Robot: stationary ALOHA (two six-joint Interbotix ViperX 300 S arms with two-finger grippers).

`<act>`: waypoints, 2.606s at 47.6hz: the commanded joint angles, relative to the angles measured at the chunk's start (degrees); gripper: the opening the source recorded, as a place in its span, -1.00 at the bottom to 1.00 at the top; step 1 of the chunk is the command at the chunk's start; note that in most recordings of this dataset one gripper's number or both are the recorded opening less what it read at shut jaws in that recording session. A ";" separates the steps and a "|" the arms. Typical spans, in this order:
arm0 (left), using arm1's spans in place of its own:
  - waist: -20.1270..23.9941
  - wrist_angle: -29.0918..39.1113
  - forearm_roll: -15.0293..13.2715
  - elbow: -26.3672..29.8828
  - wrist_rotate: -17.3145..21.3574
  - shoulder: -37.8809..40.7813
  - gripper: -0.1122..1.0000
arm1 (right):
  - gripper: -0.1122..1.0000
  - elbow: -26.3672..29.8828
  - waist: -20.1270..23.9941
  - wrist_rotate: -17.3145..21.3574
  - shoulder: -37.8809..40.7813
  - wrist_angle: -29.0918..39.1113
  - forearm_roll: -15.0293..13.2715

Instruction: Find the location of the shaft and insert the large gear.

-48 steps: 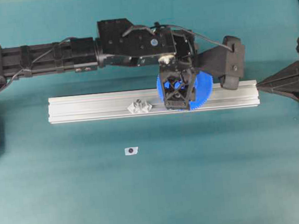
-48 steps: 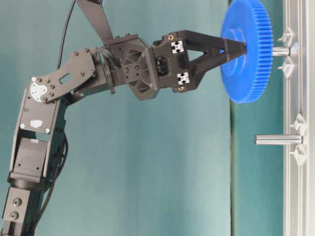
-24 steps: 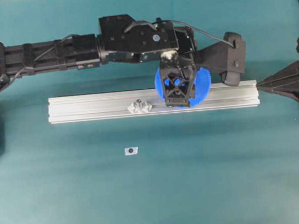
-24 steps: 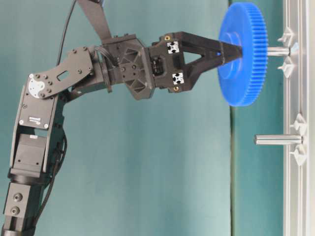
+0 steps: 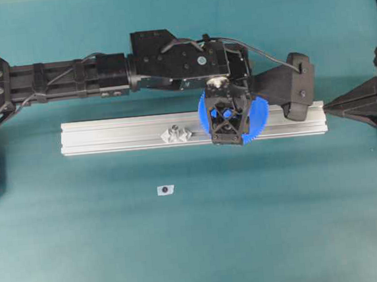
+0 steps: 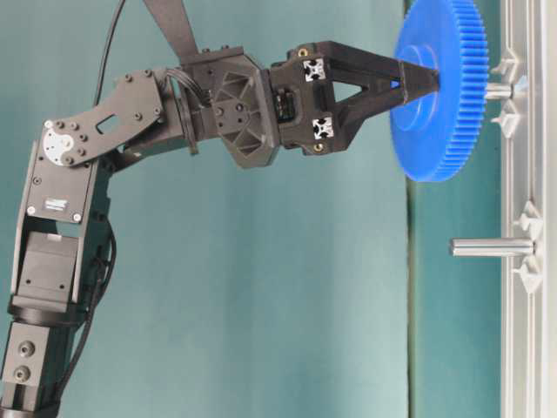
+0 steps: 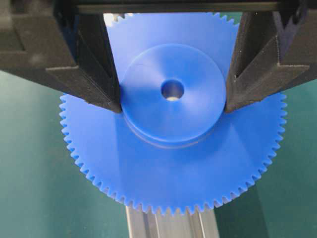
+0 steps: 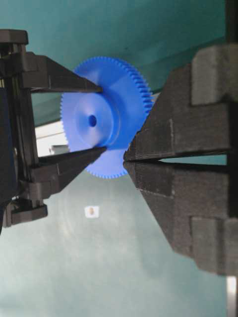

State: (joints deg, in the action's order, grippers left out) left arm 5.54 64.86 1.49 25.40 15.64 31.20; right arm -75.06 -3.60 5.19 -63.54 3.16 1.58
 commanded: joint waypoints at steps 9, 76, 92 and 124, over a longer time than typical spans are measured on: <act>2.55 -0.09 0.00 1.32 0.44 -1.05 0.48 | -0.79 0.70 -0.09 0.53 0.26 -0.26 0.00; 2.11 2.29 0.09 1.93 0.26 -2.55 0.79 | -0.79 0.53 -0.09 0.62 -0.09 -0.18 0.00; 2.11 3.78 0.09 7.38 0.62 -1.67 0.79 | -0.79 0.62 -0.09 0.62 -0.09 -0.18 0.00; 1.23 8.79 0.00 13.62 0.53 1.23 0.79 | -0.79 0.53 -0.09 0.62 -0.18 -0.18 0.00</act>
State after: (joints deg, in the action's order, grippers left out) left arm 7.21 73.65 1.32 37.53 16.08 33.93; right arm -75.15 -3.69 5.19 -64.07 3.25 1.67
